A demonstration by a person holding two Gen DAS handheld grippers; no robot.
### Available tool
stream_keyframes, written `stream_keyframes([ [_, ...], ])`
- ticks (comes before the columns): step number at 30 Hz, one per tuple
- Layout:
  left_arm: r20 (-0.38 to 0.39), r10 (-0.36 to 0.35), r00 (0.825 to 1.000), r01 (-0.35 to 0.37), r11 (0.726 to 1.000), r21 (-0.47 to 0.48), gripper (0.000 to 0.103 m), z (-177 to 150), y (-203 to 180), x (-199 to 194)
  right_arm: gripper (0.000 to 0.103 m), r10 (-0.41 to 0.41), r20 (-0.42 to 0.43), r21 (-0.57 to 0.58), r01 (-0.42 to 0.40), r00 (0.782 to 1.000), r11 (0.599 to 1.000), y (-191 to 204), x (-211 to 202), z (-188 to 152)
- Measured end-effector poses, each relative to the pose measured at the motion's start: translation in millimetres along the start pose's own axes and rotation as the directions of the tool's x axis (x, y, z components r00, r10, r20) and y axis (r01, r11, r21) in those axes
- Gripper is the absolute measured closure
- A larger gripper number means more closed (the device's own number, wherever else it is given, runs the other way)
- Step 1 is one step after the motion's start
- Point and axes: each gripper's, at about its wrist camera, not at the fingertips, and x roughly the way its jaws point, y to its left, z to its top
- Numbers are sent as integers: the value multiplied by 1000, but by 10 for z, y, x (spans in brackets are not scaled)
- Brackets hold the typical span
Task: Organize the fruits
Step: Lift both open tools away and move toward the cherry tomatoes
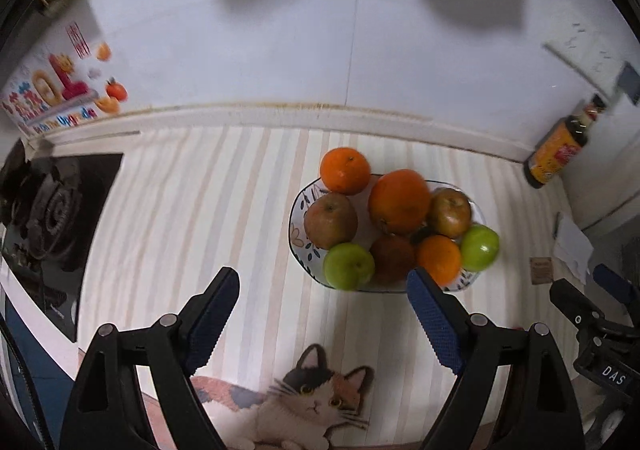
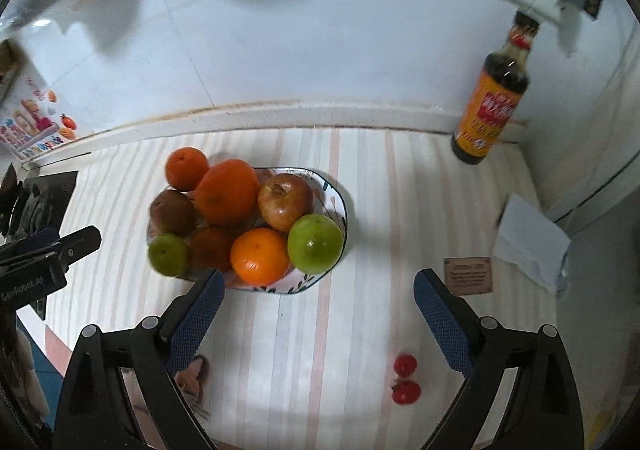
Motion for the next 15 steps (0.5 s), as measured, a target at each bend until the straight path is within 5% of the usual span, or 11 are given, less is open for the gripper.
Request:
stream_keyframes([
  [15,204,-43,978,23,995,101,17,-656,24,-1247,5,-40,194,2,40,980,999,253,-1442,-767],
])
